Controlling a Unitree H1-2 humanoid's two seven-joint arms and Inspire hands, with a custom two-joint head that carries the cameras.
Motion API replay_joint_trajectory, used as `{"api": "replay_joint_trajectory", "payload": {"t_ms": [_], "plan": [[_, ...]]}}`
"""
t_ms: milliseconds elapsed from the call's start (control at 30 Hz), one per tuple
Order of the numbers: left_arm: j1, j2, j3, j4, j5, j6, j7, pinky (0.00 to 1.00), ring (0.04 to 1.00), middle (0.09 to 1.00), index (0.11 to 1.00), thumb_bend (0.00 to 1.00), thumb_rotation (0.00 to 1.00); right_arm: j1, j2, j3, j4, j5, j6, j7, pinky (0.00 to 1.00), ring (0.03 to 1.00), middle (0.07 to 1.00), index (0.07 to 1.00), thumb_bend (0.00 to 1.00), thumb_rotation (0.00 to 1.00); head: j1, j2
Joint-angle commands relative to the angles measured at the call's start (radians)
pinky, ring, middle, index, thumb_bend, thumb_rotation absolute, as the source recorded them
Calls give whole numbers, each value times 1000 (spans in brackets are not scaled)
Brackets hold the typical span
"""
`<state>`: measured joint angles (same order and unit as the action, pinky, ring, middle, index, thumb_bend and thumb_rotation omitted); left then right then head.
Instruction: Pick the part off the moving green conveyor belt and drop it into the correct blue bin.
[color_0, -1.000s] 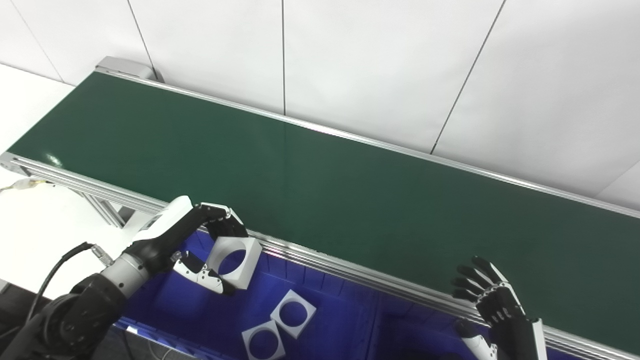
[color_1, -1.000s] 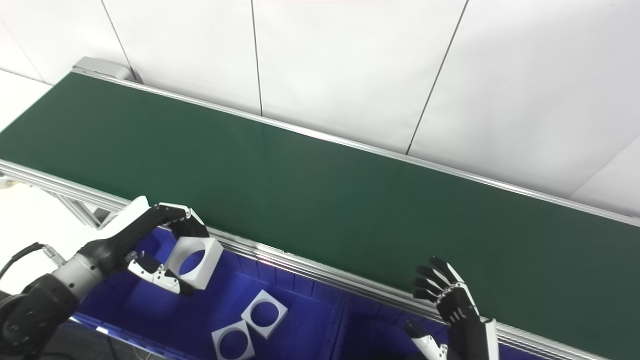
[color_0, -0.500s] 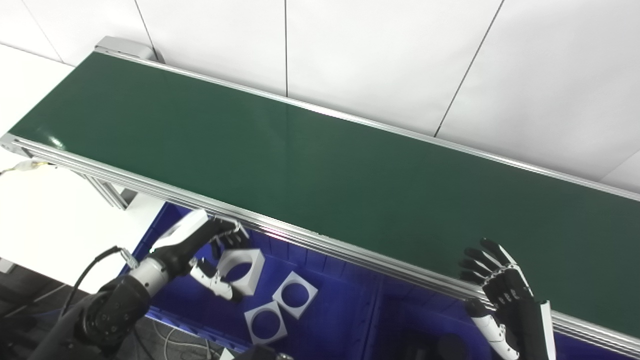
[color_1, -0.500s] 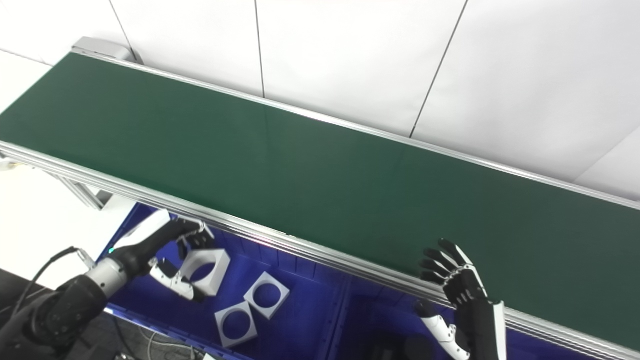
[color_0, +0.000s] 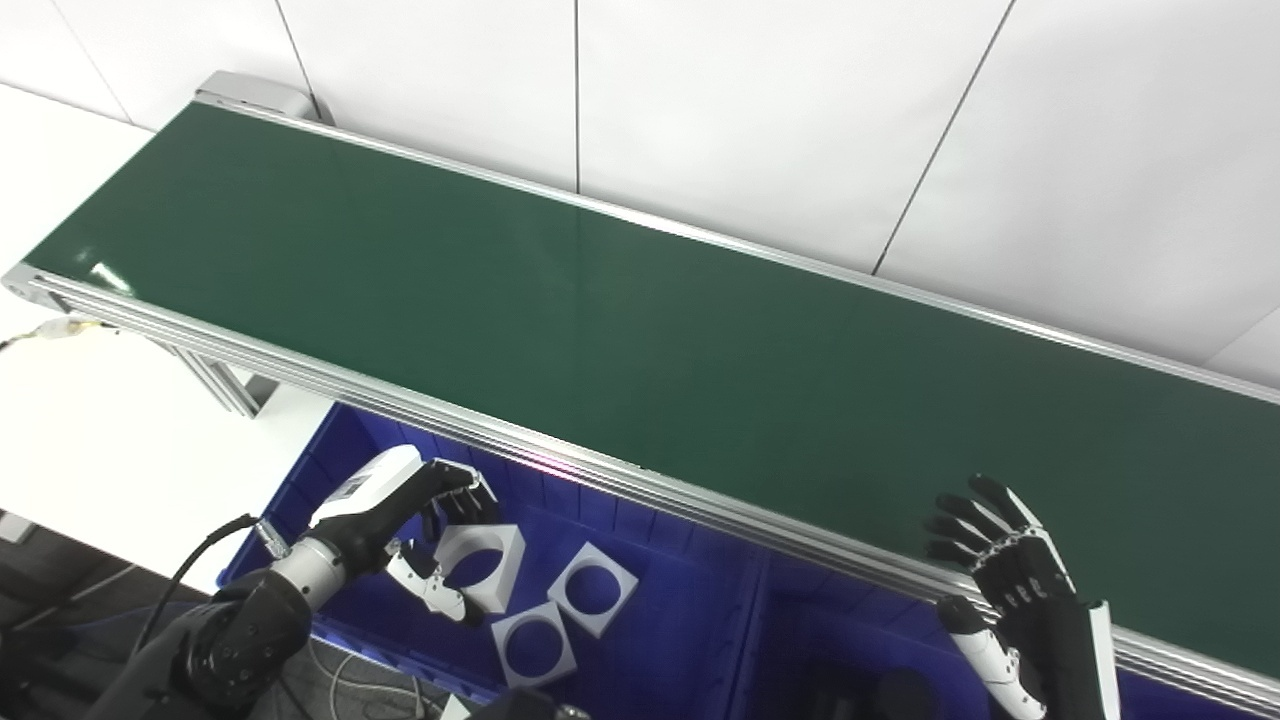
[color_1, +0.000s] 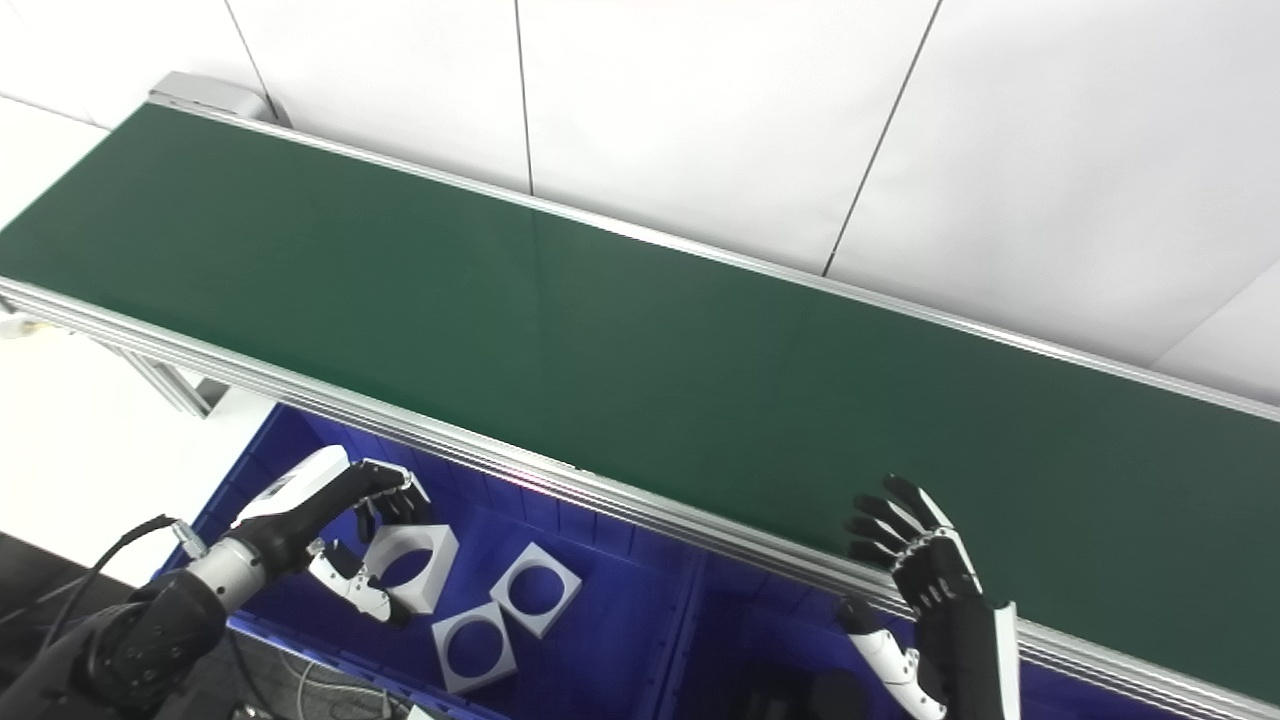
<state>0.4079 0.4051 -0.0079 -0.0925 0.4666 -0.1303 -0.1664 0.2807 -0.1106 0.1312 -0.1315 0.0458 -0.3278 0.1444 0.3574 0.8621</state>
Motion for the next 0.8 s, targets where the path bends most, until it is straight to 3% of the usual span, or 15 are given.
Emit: {"api": "replay_joint_trajectory", "payload": {"t_ms": [0,133,233,300,333,367,400,433,567,667,767], "plan": [[-2,17,10,-24,-2,-14,27,372,421,454,519,517,0,-11,2,-5,-31,7,-6,3,619,699,753,831,713,548,0,-1],[0,19,11,-37,1,6,17,348,405,446,521,517,0,-10,2,-5,-31,11,-8,5,621,700,752,830,713,543,-2,0],[0,21,10,-46,10,17,14,387,443,459,517,518,0,-9,3,-6,-31,4,-10,2,617,697,750,830,713,551,-2,-1],[2,23,10,-54,10,17,16,492,548,487,505,518,0,-7,4,-7,-32,2,-9,1,617,697,749,830,717,560,-2,-1],[4,25,11,-56,14,11,21,499,555,489,505,518,0,-7,4,-7,-31,2,-8,1,617,697,749,830,717,560,-3,-3],[5,26,11,-58,17,7,24,602,655,635,647,667,241,-7,4,-7,-31,2,-8,1,617,697,749,831,717,559,-3,-3],[6,30,10,-59,20,9,21,637,689,685,696,718,325,-8,4,-7,-30,6,-10,2,617,697,749,831,717,558,-4,-5],[7,32,9,-60,21,12,18,702,772,777,792,814,506,-8,4,-6,-29,8,-11,3,618,698,751,832,710,548,-4,-5],[6,53,-6,-88,25,83,-49,830,933,954,975,985,861,-8,6,-6,-28,8,-9,3,620,700,753,833,704,536,-7,-7],[5,67,-15,-96,5,113,-85,860,976,993,997,1000,953,-6,7,-5,-31,11,-3,3,622,702,753,832,710,535,-10,-8],[7,70,-17,-97,-16,108,-93,882,995,1000,1000,1000,968,-5,8,-5,-33,12,-2,3,620,703,752,832,715,533,-12,-9]]}}
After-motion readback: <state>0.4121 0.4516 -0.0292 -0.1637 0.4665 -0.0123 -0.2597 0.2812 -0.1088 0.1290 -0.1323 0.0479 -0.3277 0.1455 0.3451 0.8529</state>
